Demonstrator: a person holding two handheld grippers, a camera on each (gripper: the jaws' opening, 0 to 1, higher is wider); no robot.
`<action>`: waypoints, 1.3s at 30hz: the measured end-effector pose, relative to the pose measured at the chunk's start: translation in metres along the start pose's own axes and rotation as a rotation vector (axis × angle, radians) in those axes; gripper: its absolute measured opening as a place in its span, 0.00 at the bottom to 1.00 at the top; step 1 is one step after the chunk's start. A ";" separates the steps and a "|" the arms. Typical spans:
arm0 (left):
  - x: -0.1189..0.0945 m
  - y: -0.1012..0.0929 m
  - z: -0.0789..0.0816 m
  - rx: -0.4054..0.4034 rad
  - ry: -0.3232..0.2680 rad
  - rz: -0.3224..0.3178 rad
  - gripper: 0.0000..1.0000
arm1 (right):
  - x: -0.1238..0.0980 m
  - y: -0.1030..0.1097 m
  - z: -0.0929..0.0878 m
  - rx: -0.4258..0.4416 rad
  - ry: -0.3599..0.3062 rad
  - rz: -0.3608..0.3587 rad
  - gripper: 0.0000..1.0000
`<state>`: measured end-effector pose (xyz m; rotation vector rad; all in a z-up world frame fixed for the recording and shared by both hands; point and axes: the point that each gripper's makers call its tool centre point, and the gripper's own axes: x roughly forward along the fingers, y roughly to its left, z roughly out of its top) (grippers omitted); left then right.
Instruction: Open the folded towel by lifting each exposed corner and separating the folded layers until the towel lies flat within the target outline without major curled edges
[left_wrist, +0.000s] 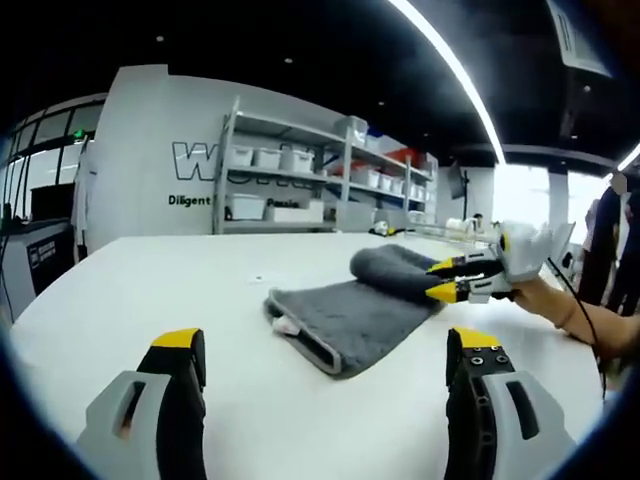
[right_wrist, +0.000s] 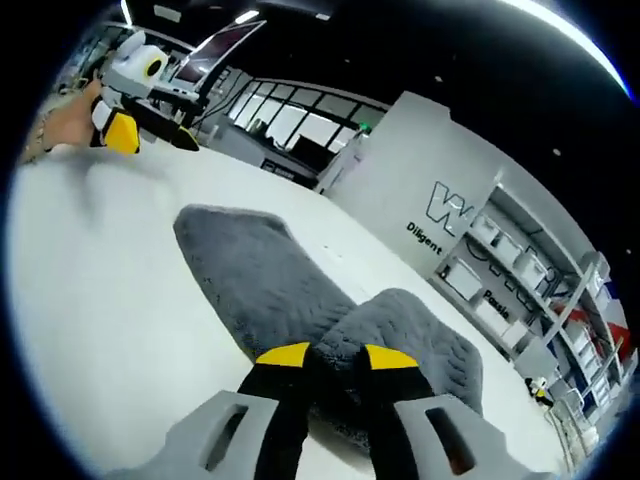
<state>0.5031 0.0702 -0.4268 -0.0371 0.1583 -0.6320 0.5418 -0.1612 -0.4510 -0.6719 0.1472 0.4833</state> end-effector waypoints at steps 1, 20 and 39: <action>0.000 0.000 0.000 0.000 0.002 -0.001 0.99 | 0.000 0.001 0.000 0.001 -0.002 0.003 0.10; 0.000 0.001 0.000 -0.007 0.004 -0.010 0.98 | -0.012 -0.021 0.002 0.059 -0.029 -0.057 0.06; -0.003 -0.005 0.000 -0.017 -0.007 -0.021 0.97 | -0.023 -0.058 0.003 0.111 -0.054 -0.156 0.05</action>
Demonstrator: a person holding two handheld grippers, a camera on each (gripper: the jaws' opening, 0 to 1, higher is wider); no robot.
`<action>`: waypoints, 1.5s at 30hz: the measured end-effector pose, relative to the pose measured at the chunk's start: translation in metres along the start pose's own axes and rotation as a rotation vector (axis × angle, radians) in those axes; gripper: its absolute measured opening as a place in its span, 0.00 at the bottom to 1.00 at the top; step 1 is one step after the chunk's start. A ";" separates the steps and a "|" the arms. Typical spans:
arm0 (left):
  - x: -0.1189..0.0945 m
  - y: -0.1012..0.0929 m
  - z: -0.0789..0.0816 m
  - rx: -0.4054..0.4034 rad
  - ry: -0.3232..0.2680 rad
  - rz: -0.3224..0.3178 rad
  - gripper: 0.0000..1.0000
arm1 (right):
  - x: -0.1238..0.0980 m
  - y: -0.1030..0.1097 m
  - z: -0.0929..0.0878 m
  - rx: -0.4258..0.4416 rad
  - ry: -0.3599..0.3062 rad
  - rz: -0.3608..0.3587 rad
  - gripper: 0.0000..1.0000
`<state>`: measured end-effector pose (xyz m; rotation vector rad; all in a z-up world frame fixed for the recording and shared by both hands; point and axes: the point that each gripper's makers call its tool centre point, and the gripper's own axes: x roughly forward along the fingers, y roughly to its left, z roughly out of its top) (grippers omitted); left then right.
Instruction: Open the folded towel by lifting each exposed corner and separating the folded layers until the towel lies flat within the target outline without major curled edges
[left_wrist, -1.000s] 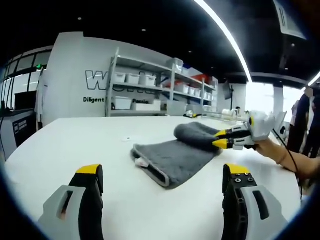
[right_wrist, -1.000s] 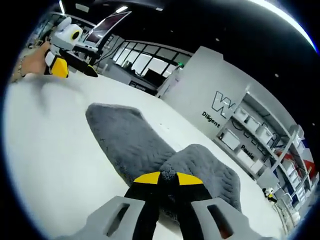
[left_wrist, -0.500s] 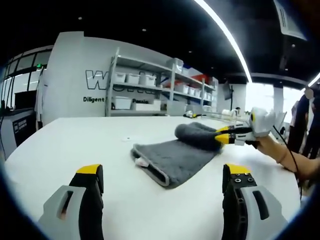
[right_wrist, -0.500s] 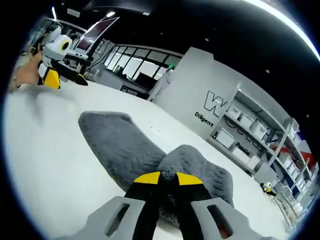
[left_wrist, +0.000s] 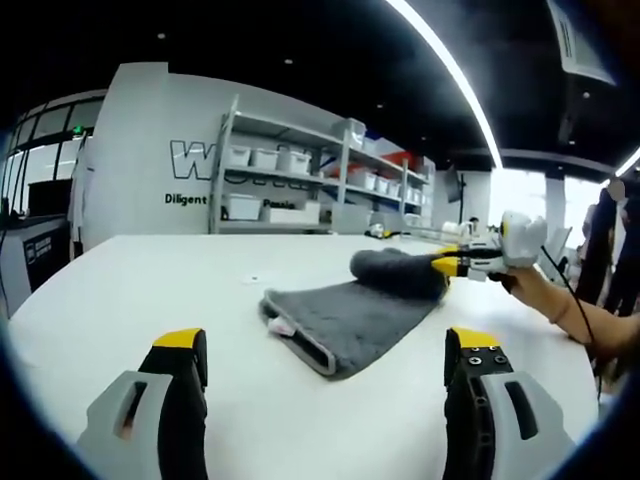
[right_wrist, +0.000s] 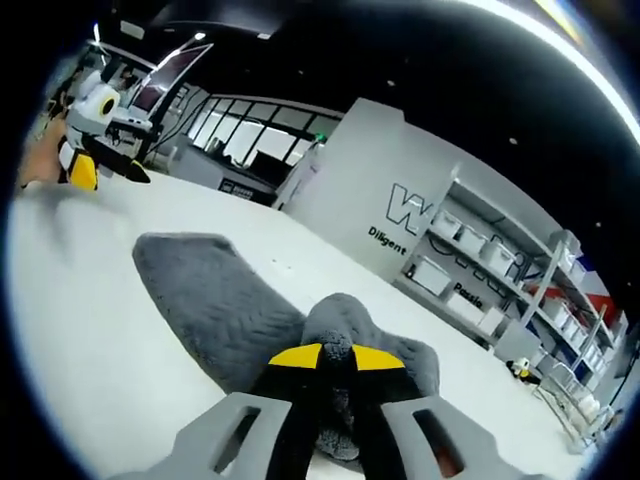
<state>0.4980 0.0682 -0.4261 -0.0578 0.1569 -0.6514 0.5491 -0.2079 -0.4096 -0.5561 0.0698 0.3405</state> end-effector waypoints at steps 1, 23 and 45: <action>0.000 0.000 0.000 0.000 -0.001 0.000 0.97 | 0.000 -0.001 0.001 0.003 0.000 -0.001 0.05; 0.003 -0.007 -0.004 0.029 0.021 -0.011 0.96 | -0.030 -0.094 -0.012 0.137 0.016 -0.163 0.04; 0.005 -0.004 -0.007 0.054 0.048 -0.008 0.96 | -0.064 -0.179 -0.101 0.086 0.261 -0.405 0.03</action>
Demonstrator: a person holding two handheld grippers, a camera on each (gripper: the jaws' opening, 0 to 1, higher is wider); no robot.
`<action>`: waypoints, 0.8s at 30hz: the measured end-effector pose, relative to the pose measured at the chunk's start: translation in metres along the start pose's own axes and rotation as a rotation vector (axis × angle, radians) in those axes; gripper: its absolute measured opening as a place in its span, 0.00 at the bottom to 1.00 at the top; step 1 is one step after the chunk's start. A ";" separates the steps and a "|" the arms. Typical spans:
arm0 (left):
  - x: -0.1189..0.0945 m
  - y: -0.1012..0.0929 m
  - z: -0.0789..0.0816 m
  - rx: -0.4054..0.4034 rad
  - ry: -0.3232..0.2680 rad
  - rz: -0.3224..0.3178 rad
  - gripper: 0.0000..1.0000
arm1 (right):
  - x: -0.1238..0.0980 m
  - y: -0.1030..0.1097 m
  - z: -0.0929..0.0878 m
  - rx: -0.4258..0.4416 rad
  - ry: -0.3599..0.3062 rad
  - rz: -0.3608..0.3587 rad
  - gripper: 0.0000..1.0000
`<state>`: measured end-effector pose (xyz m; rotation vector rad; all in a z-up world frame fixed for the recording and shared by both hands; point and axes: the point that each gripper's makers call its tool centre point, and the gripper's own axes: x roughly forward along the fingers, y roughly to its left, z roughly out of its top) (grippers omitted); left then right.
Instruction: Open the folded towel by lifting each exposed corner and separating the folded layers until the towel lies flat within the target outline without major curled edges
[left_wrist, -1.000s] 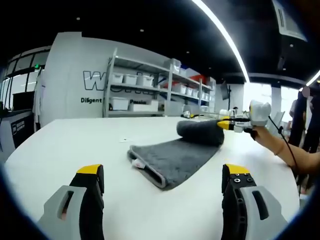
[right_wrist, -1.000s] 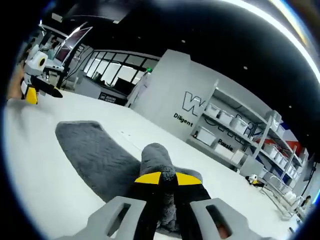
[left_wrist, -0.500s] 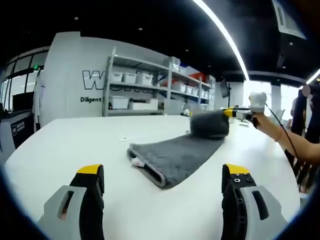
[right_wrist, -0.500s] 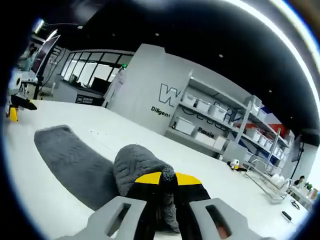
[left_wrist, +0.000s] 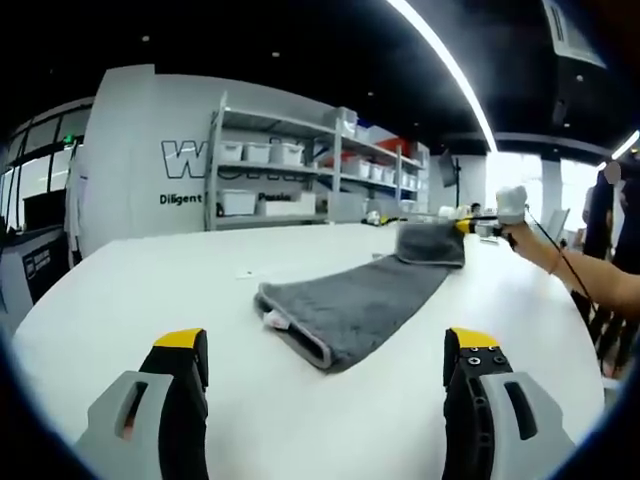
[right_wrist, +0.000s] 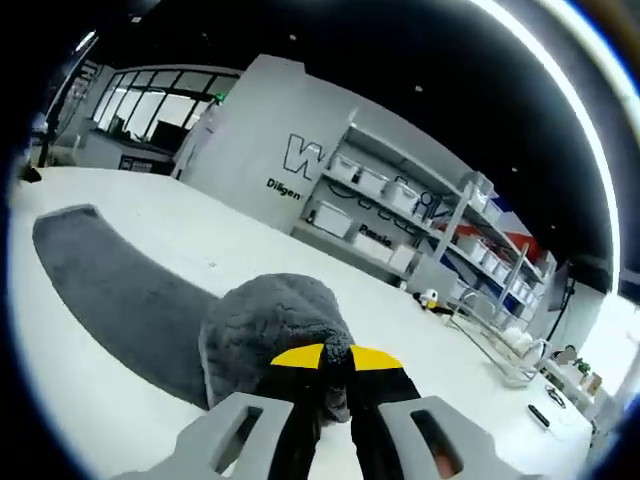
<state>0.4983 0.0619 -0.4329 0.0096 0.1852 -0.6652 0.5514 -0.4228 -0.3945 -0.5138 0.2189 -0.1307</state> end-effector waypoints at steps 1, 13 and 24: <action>0.000 0.000 0.000 0.000 0.002 0.001 0.96 | 0.001 -0.002 -0.008 -0.021 0.025 -0.008 0.03; -0.001 0.000 -0.001 0.001 0.002 0.005 0.96 | 0.009 -0.006 -0.061 -0.031 0.135 -0.040 0.03; -0.001 0.000 0.000 0.003 0.000 0.008 0.96 | 0.010 -0.001 -0.075 -0.057 0.149 -0.034 0.04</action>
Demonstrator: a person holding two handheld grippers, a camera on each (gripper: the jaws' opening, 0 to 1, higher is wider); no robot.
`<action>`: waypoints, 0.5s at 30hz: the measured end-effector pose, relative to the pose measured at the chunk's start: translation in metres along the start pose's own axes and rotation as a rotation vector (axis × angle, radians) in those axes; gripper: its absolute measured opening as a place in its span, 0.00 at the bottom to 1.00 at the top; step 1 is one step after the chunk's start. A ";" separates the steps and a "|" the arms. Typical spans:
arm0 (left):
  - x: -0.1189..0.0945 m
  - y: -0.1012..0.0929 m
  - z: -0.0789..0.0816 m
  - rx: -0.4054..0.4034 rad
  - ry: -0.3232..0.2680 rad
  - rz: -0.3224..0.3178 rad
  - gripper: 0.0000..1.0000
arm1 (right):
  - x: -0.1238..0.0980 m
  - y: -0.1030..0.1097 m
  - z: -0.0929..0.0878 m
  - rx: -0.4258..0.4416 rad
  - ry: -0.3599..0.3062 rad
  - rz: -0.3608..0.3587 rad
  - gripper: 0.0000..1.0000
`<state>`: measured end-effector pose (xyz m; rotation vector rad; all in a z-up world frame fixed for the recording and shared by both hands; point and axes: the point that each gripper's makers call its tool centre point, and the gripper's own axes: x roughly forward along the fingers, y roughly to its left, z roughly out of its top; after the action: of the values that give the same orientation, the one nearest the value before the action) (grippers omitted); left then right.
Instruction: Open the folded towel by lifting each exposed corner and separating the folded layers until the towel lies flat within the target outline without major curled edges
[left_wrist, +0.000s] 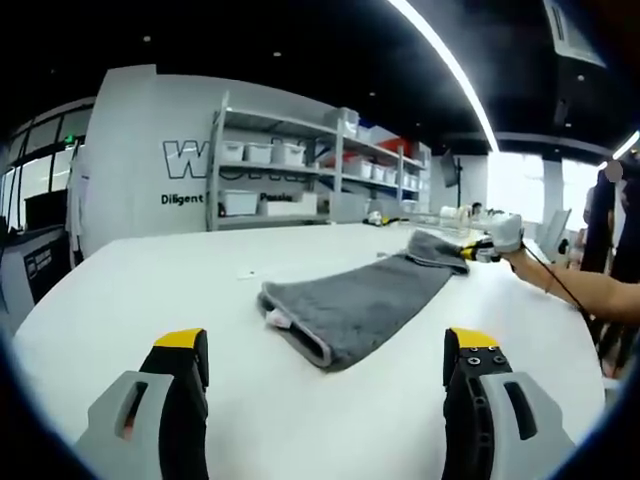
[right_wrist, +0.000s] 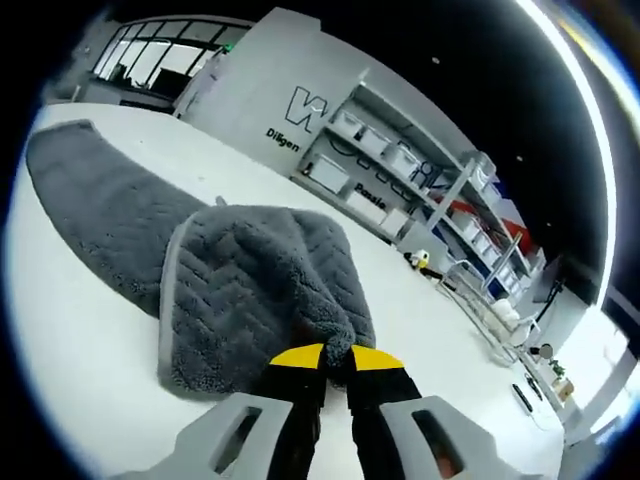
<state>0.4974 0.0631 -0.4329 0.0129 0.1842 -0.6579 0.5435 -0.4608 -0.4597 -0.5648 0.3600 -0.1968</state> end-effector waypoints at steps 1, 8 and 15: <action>0.000 0.000 0.000 0.001 0.001 0.001 0.96 | 0.001 0.000 -0.001 0.005 0.002 0.006 0.04; -0.001 -0.001 -0.001 -0.003 0.000 0.002 0.96 | 0.006 0.009 -0.013 0.016 0.045 0.058 0.08; -0.003 -0.003 -0.002 -0.004 -0.001 0.001 0.96 | -0.004 -0.004 -0.008 0.032 0.062 0.030 0.29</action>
<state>0.4934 0.0626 -0.4338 0.0086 0.1848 -0.6569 0.5366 -0.4675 -0.4629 -0.5225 0.4252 -0.1911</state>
